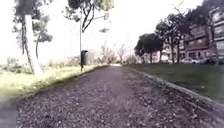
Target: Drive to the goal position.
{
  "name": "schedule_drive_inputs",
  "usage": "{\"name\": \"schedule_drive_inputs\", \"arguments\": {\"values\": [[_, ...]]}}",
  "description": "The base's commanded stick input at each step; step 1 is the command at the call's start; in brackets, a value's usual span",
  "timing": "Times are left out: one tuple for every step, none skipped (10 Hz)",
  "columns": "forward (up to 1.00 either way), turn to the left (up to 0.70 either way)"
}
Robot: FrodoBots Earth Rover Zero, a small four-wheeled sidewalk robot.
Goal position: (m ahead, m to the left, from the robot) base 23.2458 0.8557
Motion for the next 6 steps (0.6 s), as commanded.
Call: {"name": "schedule_drive_inputs", "arguments": {"values": [[0.70, 0.00], [0.70, 0.00], [0.70, 0.00], [0.70, 0.00], [0.70, 0.00], [0.70, 0.00]]}}
